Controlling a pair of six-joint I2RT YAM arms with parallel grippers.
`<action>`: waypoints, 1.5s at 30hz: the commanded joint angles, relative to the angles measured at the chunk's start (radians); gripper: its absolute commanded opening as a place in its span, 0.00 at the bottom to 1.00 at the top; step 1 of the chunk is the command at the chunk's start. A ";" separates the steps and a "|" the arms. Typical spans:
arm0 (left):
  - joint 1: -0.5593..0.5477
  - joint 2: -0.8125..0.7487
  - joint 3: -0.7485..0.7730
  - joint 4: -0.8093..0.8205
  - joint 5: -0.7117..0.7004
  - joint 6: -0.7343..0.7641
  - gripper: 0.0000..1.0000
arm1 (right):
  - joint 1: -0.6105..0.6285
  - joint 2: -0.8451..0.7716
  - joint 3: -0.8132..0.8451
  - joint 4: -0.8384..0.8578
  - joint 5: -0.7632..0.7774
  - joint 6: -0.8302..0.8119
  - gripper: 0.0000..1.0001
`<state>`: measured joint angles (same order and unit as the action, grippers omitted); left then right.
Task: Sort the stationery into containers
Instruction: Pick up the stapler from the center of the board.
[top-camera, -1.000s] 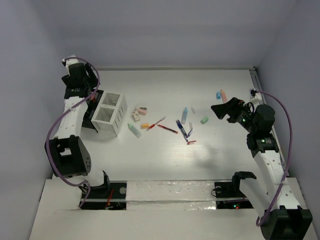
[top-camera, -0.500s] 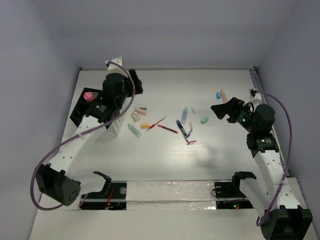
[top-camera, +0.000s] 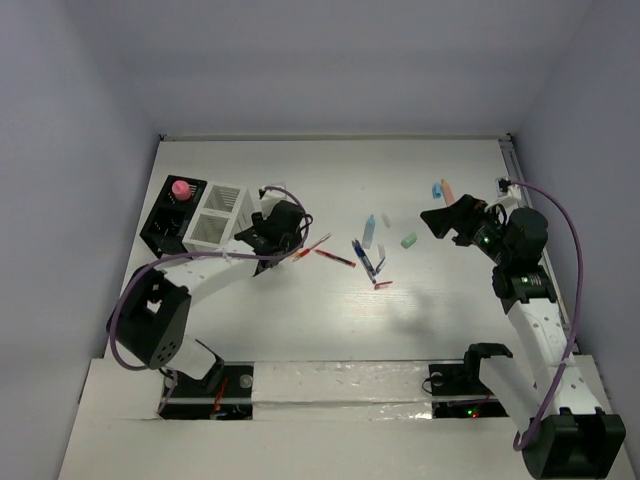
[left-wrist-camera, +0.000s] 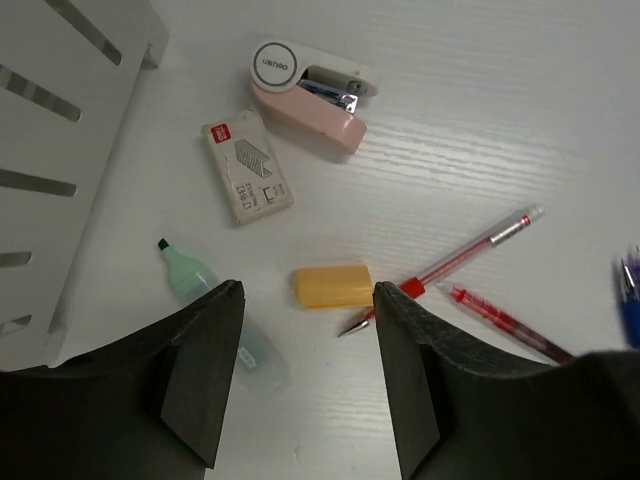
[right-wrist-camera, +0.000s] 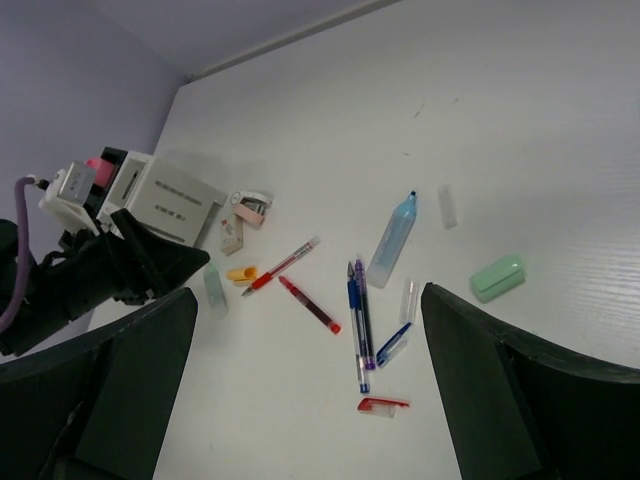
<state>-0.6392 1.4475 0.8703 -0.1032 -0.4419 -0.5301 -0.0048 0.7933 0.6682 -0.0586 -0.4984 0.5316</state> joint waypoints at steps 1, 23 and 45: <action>0.001 0.077 0.039 0.097 -0.090 -0.022 0.52 | 0.009 0.003 0.004 0.048 -0.019 0.002 1.00; 0.116 0.271 0.079 0.227 -0.107 -0.004 0.48 | 0.019 0.012 0.016 0.042 -0.029 0.001 1.00; 0.081 0.088 0.117 0.169 -0.060 0.016 0.04 | 0.019 0.014 0.014 0.040 -0.025 -0.001 1.00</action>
<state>-0.5289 1.6848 0.9264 0.0845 -0.4980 -0.5285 0.0078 0.8085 0.6682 -0.0593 -0.5064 0.5316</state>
